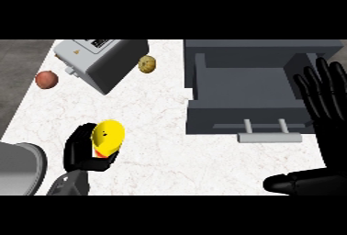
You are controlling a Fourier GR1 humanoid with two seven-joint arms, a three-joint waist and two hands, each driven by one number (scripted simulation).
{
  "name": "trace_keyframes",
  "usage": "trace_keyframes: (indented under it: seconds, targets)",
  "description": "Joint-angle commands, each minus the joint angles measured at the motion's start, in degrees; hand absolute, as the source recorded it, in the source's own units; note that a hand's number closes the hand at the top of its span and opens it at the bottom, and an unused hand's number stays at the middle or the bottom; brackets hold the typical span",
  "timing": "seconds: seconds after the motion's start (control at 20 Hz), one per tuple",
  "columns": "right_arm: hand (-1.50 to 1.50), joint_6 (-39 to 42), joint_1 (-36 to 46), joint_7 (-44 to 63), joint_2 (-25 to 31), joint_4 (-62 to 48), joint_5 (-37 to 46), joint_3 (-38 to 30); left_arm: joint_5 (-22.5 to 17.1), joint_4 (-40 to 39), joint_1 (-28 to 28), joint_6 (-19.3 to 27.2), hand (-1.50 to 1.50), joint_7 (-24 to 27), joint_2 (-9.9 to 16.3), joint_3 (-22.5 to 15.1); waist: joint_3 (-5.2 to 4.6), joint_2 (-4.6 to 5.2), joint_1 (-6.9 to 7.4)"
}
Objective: Pick up the cup, place it into the drawer and close the drawer
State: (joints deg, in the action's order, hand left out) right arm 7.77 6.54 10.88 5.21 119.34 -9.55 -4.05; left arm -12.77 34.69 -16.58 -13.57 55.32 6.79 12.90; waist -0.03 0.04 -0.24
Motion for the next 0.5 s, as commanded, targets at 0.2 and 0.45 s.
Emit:
trace_keyframes:
  seconds: [0.2,0.45]
  targets:
    - [-1.50,-0.3,-1.4,-0.7,-1.5,0.3,1.5,2.3,-1.7,5.9,-2.8,-3.7,1.50,0.7,0.0,-1.1,0.03,-0.07,0.19]
    - [-1.50,-2.7,0.6,4.4,-0.8,3.1,1.3,1.4,-1.2,24.9,2.8,-0.9,1.50,-10.9,-1.9,-7.3,0.10,-0.38,0.88]
